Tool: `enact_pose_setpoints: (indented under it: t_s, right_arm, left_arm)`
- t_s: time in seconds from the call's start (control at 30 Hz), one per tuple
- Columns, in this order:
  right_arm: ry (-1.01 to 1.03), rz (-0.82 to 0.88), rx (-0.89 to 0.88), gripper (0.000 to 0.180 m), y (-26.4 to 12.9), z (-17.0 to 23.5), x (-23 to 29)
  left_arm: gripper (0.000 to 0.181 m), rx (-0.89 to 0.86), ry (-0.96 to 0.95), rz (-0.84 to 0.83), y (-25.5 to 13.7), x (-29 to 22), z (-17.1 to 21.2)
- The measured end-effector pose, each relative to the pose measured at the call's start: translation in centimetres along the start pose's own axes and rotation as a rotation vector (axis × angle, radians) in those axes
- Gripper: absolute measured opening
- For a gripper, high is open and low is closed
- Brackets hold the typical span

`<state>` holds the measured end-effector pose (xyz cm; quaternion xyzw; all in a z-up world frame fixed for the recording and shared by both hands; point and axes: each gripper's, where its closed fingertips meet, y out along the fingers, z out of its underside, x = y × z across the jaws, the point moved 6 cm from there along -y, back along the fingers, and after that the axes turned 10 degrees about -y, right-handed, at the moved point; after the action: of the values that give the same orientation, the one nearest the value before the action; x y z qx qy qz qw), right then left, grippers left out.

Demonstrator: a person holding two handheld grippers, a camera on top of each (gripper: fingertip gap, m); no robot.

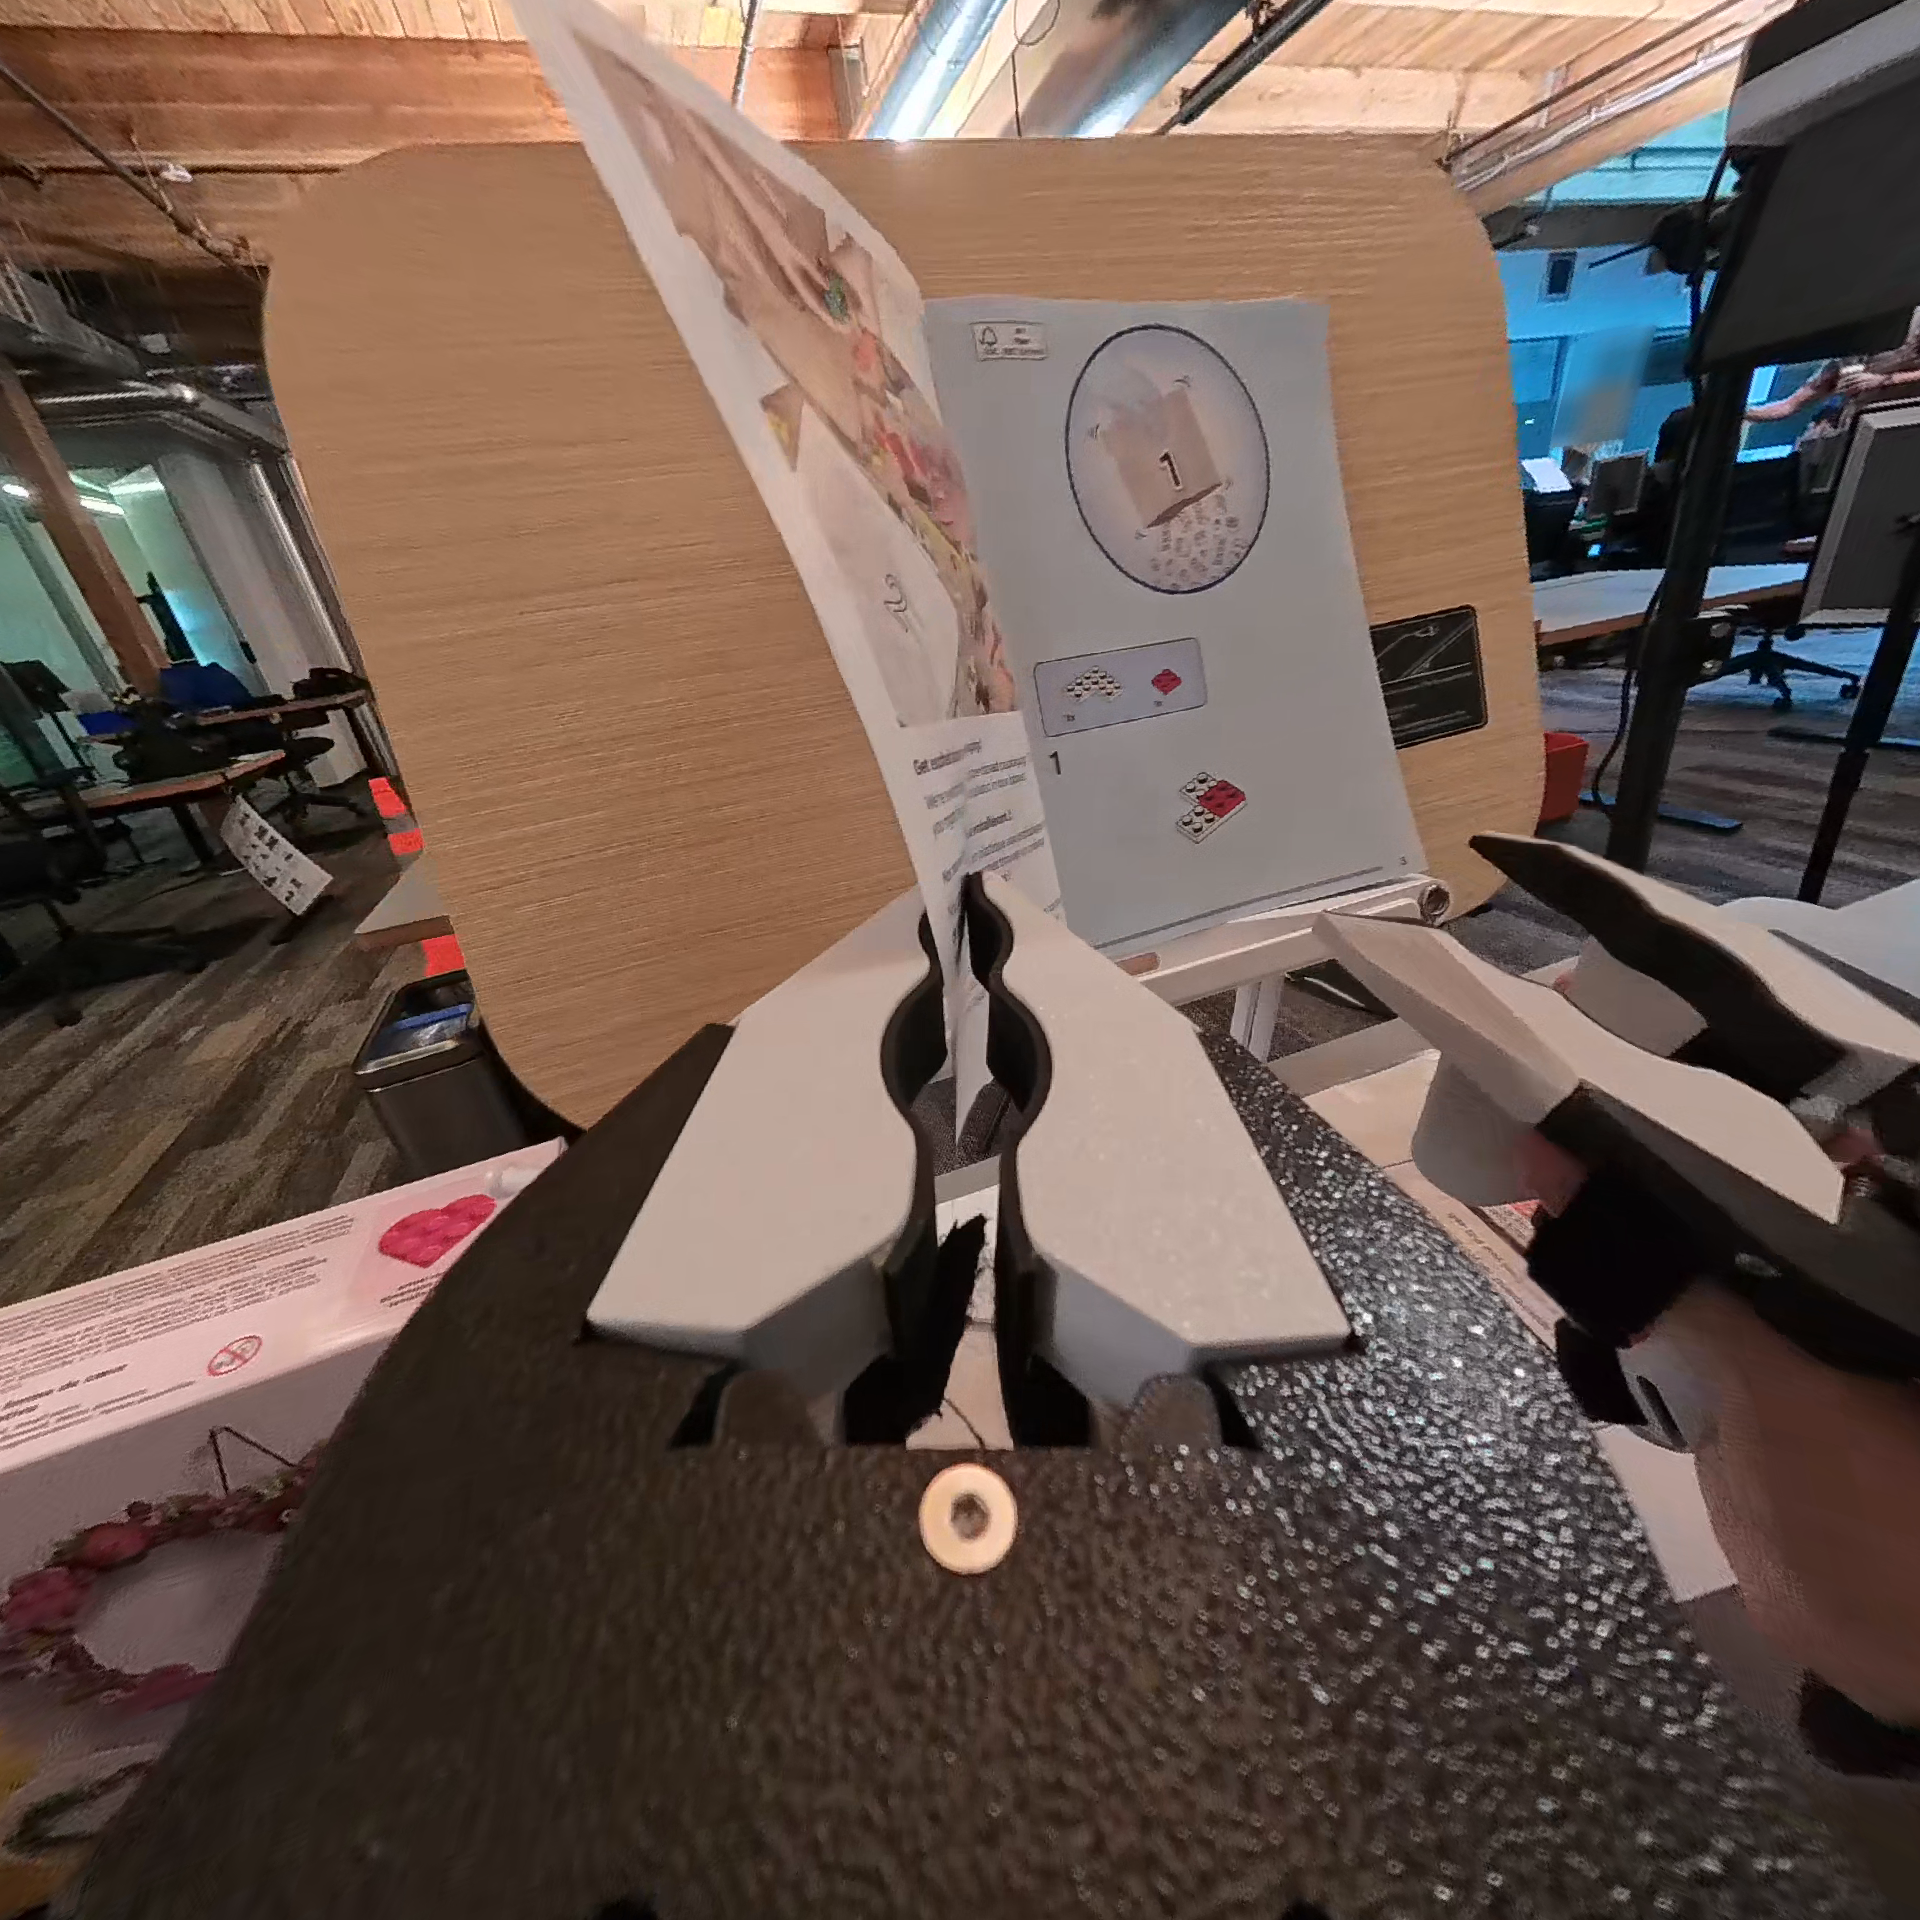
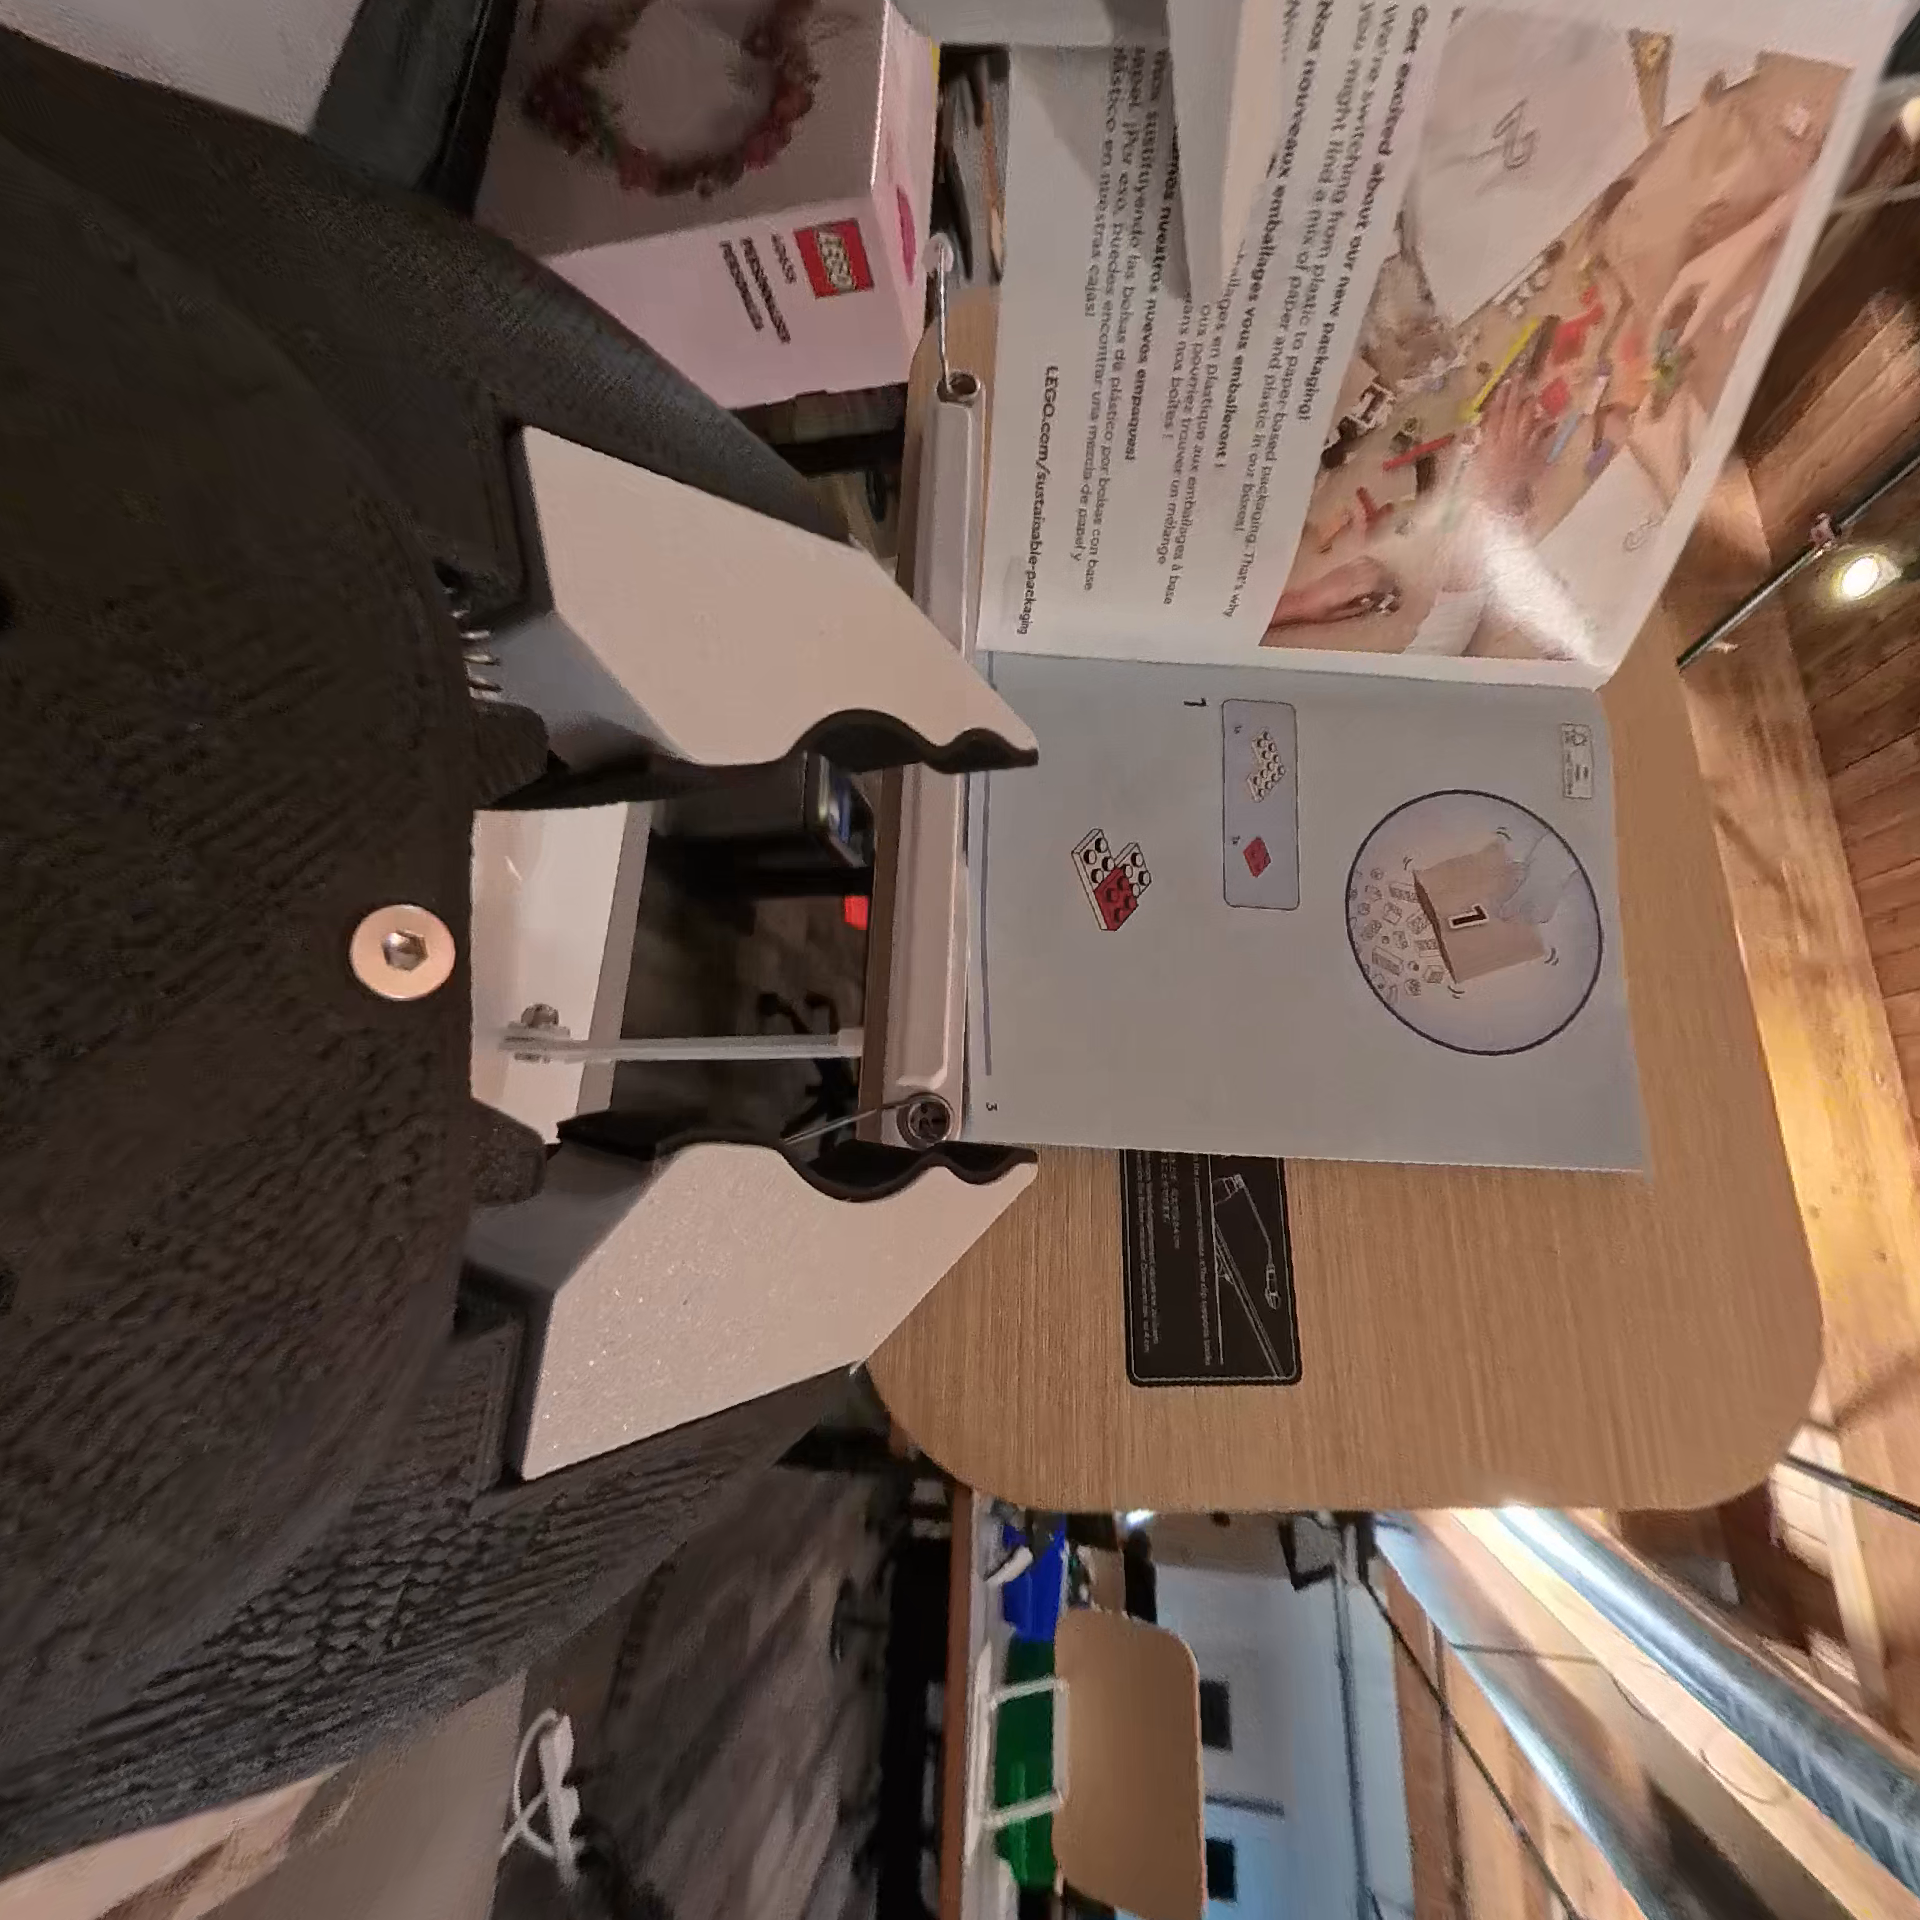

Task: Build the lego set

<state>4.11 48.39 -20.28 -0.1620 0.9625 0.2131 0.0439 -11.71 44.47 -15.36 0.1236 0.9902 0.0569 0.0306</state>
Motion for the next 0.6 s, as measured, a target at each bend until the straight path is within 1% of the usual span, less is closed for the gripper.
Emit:
enact_pose_setpoints:
  t_s: [0.03, 0.1, 0.17, 0.37, 0.6]
  right_arm:
    - [0.016, -0.012, 0.009, 0.074, 0.1, 0.0, 0.0]
    - [0.047, -0.034, 0.042, 0.083, 0.5, 0.0, -0.1]
    - [0.081, -0.055, 0.081, 0.086, 0.8, 0.0, -0.1]
    - [0.135, -0.100, 0.169, 0.086, 1.3, -0.1, -0.4]
    - [0.119, -0.116, 0.195, 0.084, 1.4, -0.3, -0.1]
  left_arm:
    - [0.000, -0.001, -0.002, 0.001, 0.0, 0.0, 0.0]
    - [0.000, -0.003, -0.001, 0.000, 0.0, 0.1, 0.0]
    - [0.000, -0.003, 0.007, -0.002, 0.0, 0.0, 0.1]
    - [0.000, 0.002, 0.002, -0.004, 0.1, 0.2, 0.3]
    - [0.000, 0.003, -0.006, -0.007, 0.1, 0.4, 0.4]
